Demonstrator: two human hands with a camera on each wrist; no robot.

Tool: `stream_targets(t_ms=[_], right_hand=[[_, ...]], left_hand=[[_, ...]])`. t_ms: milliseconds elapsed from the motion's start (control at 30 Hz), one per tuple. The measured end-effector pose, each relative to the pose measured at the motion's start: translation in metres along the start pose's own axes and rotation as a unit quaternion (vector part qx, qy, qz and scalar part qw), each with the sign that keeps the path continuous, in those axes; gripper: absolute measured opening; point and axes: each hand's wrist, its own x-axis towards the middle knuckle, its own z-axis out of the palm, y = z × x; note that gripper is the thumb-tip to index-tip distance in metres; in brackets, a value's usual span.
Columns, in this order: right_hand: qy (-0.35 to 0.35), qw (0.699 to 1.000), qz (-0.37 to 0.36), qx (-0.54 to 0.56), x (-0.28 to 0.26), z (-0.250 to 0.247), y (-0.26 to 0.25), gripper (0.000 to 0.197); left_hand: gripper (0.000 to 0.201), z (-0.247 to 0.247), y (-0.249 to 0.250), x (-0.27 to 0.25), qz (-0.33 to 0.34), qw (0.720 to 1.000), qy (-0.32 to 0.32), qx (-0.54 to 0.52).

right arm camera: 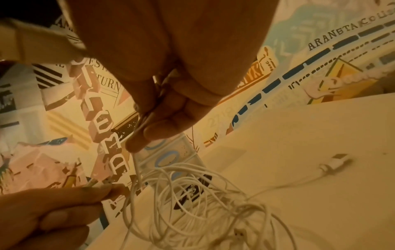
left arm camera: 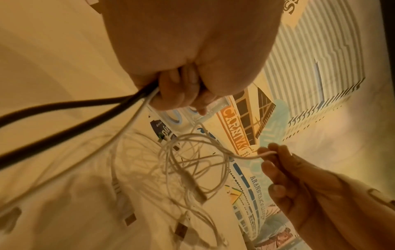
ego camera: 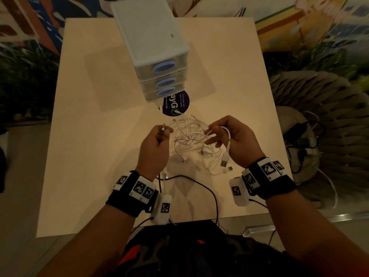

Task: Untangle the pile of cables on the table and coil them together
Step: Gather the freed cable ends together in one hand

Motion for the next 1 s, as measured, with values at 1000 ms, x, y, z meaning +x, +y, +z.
stream_targets(t_ms=[1000], right_hand=[[-0.110, 0.915, 0.005, -0.389, -0.022, -0.013, 0.041, 0.066]], left_hand=[[0.012, 0.022, 0.013, -0.002, -0.098, 0.979, -0.045, -0.172]])
